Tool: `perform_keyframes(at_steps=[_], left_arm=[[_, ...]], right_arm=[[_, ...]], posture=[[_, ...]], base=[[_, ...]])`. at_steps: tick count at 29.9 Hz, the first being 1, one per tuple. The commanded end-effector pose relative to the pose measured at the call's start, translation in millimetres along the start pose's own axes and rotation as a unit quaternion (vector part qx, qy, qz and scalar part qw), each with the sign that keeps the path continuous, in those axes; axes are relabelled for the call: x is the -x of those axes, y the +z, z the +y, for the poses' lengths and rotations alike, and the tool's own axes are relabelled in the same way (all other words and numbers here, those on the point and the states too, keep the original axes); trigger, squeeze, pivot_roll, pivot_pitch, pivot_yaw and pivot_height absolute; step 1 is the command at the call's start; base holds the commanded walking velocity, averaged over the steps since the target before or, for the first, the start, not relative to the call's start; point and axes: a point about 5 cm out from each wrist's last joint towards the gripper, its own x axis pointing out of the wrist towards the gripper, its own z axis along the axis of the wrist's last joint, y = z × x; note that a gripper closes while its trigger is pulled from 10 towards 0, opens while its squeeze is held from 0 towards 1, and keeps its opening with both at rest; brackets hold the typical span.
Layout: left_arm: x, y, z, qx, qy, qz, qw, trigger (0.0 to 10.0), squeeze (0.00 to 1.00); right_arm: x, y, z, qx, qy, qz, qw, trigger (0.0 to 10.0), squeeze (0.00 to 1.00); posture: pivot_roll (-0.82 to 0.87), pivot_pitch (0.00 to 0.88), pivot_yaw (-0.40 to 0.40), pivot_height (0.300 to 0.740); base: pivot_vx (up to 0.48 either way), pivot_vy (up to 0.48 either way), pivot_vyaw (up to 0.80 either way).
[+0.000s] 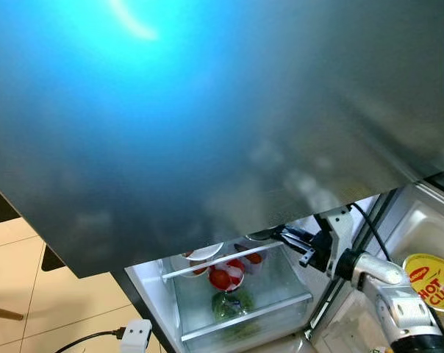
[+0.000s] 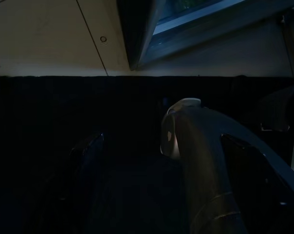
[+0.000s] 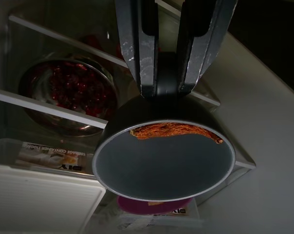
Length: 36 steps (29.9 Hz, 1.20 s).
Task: Restocking fridge
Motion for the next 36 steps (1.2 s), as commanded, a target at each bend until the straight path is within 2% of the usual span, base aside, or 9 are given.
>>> perform_keyframes(at_steps=[1,8,15,19,20,24,27,30,36], left_arm=[[0.0,-2,-1.3,0.000,-0.004,0.001,1.000,10.0,0.00],[-2.6,9,-8.3,-0.019,-0.030,-0.023,0.999,10.0,0.00],[-5.5,27,-17.7,-0.086,-0.064,-0.054,0.993,10.0,0.00],[-7.1,47,-26.9,-0.147,-0.091,-0.091,0.981,10.0,0.00],[-7.1,47,-26.9,-0.147,-0.091,-0.091,0.981,10.0,0.00],[-6.3,69,-32.1,-0.200,-0.103,-0.134,0.965,10.0,0.00],[-5.7,74,-32.8,-0.206,-0.104,-0.146,0.962,10.0,0.00],[-2.5,92,-35.8,-0.226,-0.109,-0.193,0.948,10.0,0.00],[1.8,109,-42.7,-0.250,-0.116,-0.247,0.929,10.0,0.00]], right_arm=[[0.0,1,2.8,0.000,0.009,0.001,1.000,10.0,0.00],[2.3,3,2.1,-0.001,0.010,0.000,1.000,10.0,0.00],[4.4,5,-0.6,0.004,0.008,0.005,1.000,10.0,0.00],[7.0,3,-3.9,0.016,0.000,0.023,1.000,10.0,0.00],[7.0,3,-3.9,0.016,0.000,0.023,1.000,10.0,0.00],[9.0,0,-8.5,0.022,-0.011,0.042,0.999,10.0,0.00],[9.4,0,-8.9,0.022,-0.012,0.042,0.999,10.0,0.00],[11.1,1,-10.5,0.022,-0.016,0.038,0.999,10.0,0.00],[12.6,3,-14.8,0.027,-0.026,0.034,0.999,10.0,0.00]], posture=[[-0.13,0.000,0.075,0.645],[-0.12,0.000,0.072,0.635],[-0.12,0.000,0.071,0.635],[-0.12,0.000,0.069,0.635],[-0.12,0.000,0.069,0.635],[-0.12,0.000,0.069,0.615],[-0.12,0.000,0.070,0.610],[-0.12,0.000,0.072,0.596],[-0.11,0.000,0.072,0.596]], base=[[0.000,0.000,0.00],[0.000,0.000,0.00],[0.000,0.000,0.00],[0.000,0.000,0.00],[0.000,0.000,0.00],[0.000,0.000,0.00],[0.000,0.000,0.00],[0.000,0.000,0.00],[0.000,0.000,0.00]])
